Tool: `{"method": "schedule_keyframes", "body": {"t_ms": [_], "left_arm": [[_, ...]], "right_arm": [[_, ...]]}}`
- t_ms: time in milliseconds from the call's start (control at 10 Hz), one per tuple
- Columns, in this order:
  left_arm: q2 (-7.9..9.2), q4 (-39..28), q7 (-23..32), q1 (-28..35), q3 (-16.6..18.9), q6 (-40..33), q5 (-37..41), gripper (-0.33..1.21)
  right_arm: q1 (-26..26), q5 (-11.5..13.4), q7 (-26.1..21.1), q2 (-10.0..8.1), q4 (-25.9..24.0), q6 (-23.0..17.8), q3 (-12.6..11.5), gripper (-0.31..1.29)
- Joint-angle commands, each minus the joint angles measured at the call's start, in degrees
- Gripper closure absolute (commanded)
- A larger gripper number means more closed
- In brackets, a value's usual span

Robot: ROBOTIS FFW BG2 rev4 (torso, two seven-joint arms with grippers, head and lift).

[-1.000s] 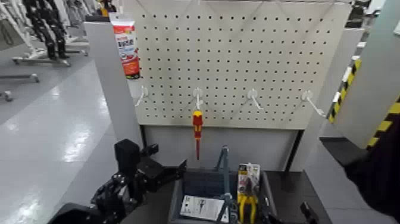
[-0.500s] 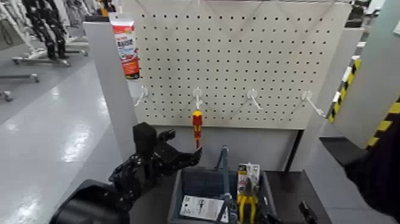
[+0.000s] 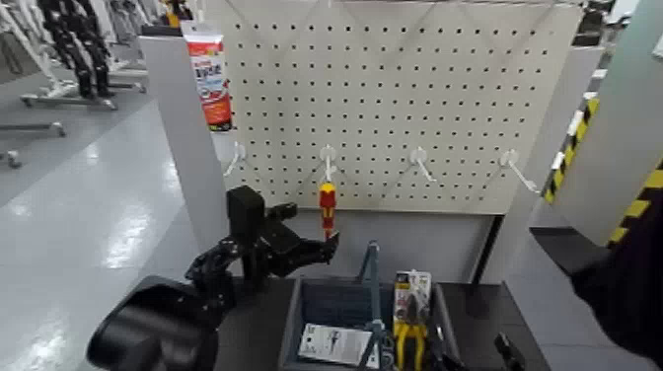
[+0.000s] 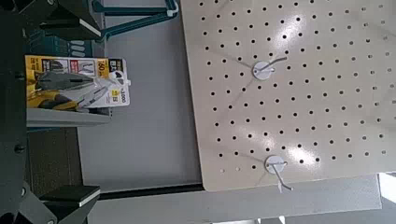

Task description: Put the red screwdriver into the crate.

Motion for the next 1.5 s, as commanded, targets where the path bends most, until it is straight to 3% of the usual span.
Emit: {"method": "schedule_keyframes", "body": {"t_ms": [100,1200,1300,1500], "left_arm": [[-0.04,1.8,-0.9,-1.8,0.5,-0.1,0.9,0.12],[-1.97,17.9,-4.2,-11.8,-4.9,-6.1,5.0,0.14],[-2.06,18.3,-4.3,-12.2,-5.3,-6.1,5.0,0.22],[-2.06,18.3,-4.1,-12.2,-5.2,-5.9,4.9,0.8]], "right_arm": [[0.0,0.0,0.1,-0.01,0.0,0.1,0.0,0.13],[-0.3,-0.4,0.2,0.07,0.2,0.0,0.4,0.13],[-0.3,-0.4,0.3,0.07,0.2,0.0,0.4,0.13],[-0.3,-0.4,0.3,0.07,0.2,-0.1,0.4,0.13]]}}
